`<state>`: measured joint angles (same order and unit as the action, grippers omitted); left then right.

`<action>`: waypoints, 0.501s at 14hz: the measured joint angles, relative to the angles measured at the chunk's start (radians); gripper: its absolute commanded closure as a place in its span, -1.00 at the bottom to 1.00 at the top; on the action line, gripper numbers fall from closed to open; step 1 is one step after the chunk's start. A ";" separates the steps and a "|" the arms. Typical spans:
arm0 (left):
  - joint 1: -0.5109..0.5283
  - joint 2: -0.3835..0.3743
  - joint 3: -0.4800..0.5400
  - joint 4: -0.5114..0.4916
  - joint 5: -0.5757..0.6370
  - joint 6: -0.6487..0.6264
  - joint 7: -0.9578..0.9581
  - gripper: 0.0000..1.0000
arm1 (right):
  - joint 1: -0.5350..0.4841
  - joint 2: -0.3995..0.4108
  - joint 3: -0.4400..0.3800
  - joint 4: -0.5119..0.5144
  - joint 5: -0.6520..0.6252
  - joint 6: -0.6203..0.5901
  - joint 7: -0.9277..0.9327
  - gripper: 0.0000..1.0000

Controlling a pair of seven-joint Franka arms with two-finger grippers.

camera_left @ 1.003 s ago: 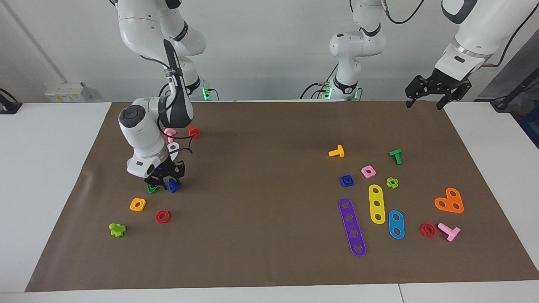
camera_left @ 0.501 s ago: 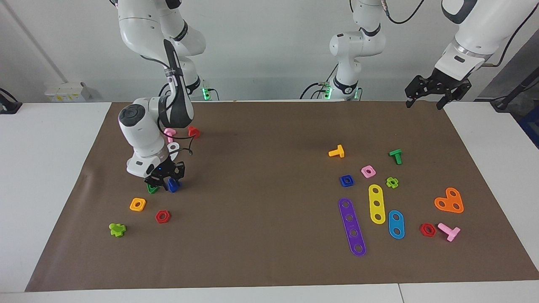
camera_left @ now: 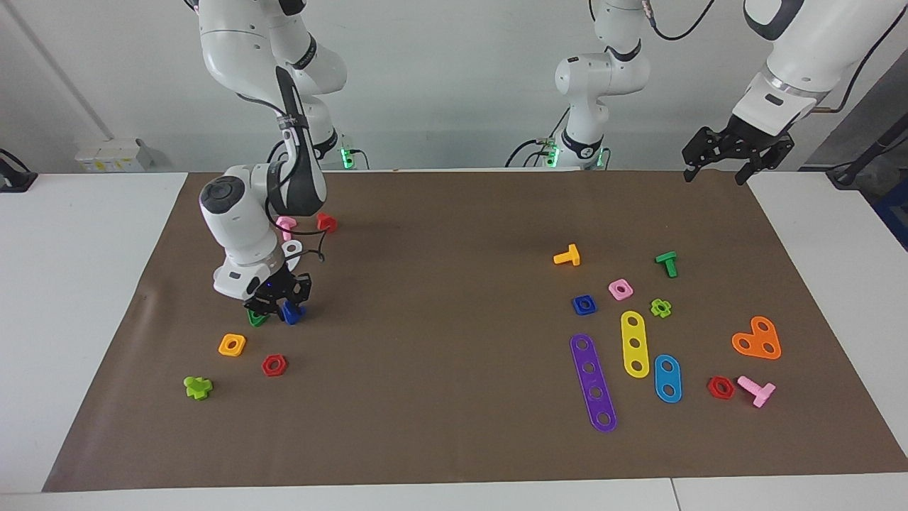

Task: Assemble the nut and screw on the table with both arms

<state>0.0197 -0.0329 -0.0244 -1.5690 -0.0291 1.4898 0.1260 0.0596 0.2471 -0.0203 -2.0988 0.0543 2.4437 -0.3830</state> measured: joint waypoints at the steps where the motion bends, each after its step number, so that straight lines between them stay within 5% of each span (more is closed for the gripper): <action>1: 0.000 0.000 0.000 0.000 0.000 0.000 0.000 -1.00 | 0.000 0.000 0.000 0.000 0.000 0.000 0.000 1.00; 4: 0.000 0.000 0.000 0.000 0.000 0.000 0.000 -1.00 | 0.000 -0.001 0.000 0.019 0.000 -0.016 0.003 1.00; 7: 0.000 0.000 0.000 0.000 0.000 0.000 0.000 -1.00 | 0.000 -0.016 0.000 0.134 0.001 -0.153 0.029 1.00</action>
<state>0.0197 -0.0329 -0.0243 -1.5690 -0.0291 1.4898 0.1260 0.0600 0.2307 -0.0201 -1.9651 0.0550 2.2903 -0.3539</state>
